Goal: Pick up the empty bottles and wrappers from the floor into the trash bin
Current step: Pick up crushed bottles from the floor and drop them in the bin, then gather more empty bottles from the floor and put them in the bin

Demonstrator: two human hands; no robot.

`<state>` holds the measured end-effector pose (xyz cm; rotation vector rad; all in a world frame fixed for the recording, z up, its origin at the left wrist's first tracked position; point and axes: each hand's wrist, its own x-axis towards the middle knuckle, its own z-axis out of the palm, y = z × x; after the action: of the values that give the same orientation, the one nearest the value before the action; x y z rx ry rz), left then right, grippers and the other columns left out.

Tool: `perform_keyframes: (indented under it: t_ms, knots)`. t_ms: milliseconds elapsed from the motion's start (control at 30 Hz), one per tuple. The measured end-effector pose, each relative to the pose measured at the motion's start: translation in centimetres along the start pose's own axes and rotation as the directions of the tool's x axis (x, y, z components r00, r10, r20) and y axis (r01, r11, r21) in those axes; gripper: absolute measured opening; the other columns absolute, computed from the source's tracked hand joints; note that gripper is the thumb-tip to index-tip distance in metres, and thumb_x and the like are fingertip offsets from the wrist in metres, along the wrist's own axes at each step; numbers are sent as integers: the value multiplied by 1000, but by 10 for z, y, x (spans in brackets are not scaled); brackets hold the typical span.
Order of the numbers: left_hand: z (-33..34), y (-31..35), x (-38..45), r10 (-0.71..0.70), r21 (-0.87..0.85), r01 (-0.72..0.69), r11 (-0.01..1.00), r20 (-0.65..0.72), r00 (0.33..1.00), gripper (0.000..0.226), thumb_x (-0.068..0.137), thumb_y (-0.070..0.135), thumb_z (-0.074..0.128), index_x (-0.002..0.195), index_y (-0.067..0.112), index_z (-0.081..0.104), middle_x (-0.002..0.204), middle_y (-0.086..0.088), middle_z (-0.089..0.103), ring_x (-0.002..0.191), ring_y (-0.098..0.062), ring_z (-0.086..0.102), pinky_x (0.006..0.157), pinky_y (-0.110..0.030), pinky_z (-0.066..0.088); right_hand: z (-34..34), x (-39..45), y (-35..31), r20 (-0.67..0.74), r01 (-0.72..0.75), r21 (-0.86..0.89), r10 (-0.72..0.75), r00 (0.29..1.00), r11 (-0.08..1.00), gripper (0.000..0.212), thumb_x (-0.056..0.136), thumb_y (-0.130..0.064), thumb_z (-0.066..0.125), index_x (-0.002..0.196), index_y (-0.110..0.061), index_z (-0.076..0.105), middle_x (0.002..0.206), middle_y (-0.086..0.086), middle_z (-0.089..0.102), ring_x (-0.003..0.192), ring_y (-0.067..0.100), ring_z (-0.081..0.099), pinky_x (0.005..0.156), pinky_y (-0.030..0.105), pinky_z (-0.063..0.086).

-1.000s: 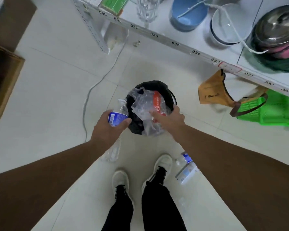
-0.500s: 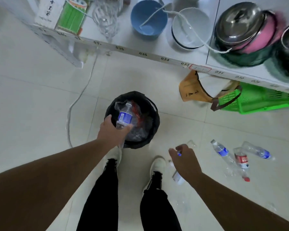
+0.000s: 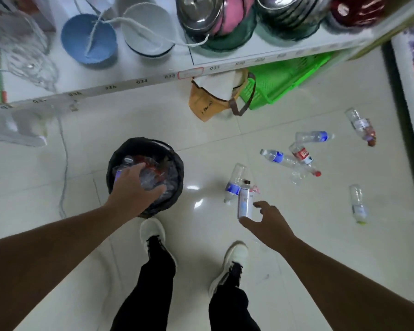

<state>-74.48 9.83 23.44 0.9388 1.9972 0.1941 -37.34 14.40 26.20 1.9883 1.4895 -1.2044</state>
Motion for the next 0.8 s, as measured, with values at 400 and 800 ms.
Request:
perform_keyframes:
  t_ms: [400, 800]
  knots:
    - [155, 88, -49, 89, 184, -126, 975, 199, 976, 119, 60, 85, 65, 161, 26, 42, 162, -6, 42, 149, -29, 43, 116, -47, 39, -5, -34, 182, -42, -136, 346, 160, 986, 928, 86, 82, -55, 82, 155, -31, 45, 148, 4, 47, 106, 14, 52, 93, 30, 42]
    - [305, 181, -95, 51, 199, -117, 973, 309, 950, 113, 61, 77, 81, 158, 34, 45, 157, 0, 48, 141, -23, 53, 116, -46, 46, 12, -28, 315, 90, -214, 494, 195, 977, 843, 108, 77, -60, 85, 165, -33, 29, 157, 6, 36, 135, 31, 56, 110, 42, 48]
